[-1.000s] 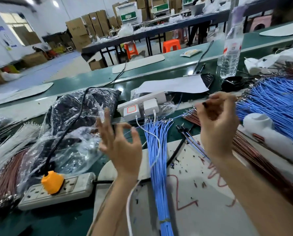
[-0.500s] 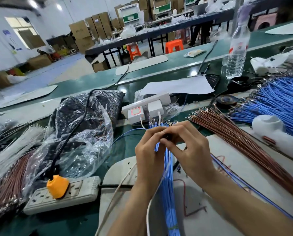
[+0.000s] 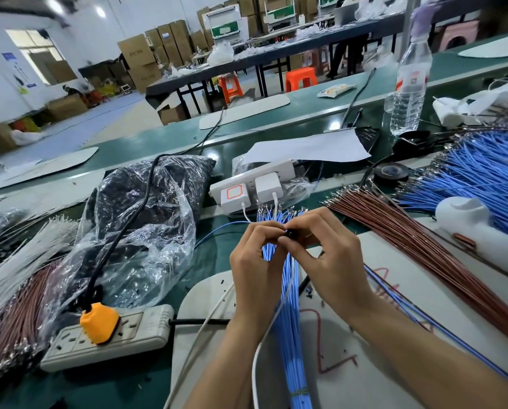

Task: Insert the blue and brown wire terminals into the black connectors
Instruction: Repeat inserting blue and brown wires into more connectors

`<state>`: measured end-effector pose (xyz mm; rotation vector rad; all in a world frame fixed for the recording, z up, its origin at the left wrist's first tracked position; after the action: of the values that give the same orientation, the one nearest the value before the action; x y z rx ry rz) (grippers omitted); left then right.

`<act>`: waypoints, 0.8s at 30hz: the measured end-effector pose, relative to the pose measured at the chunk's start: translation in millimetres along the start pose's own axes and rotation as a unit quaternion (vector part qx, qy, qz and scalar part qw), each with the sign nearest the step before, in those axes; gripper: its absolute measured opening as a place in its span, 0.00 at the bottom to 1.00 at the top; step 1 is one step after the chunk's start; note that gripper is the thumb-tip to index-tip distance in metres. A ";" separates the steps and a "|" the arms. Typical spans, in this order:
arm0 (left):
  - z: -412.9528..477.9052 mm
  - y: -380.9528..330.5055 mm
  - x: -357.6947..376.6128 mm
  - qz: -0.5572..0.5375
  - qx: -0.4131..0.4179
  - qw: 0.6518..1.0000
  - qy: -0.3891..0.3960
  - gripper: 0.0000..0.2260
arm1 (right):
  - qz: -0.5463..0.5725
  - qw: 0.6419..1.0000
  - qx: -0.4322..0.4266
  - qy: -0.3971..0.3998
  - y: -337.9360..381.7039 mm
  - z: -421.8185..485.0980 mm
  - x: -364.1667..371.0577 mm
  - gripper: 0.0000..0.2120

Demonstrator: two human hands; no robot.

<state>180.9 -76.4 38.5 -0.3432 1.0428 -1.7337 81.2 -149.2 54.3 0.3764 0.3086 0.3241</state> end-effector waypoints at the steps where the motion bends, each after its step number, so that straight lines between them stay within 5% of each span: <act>1: 0.3 0.8 -0.2 0.003 -0.002 1.000 -0.003 0.05 | 0.001 1.000 0.002 0.000 -0.2 -0.3 0.4 0.05; 13: 3.0 1.7 3.3 0.045 0.011 0.999 0.009 0.02 | -0.008 0.999 -0.039 0.003 5.5 -1.4 1.2 0.05; 18: -0.5 8.0 8.6 0.059 -0.017 0.997 0.049 0.04 | -0.022 1.000 0.019 -0.001 -6.7 3.0 -3.6 0.06; 24: -0.1 1.8 6.6 0.027 0.005 0.998 0.065 0.10 | -0.056 0.998 -0.014 -0.008 -19.6 24.9 -32.3 0.08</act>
<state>179.2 -82.2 35.5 -0.1964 1.1263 -1.7304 65.6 -185.8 75.9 0.3337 0.3083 0.2161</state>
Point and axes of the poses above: each hand's wrist, its own z-axis towards the middle knuckle, its own x-axis out of the palm, y = z × x, the point moved 6 cm from there along z, towards the middle knuckle, and after that the axes turned 12 degrees about -x, right-handed, at the moved point
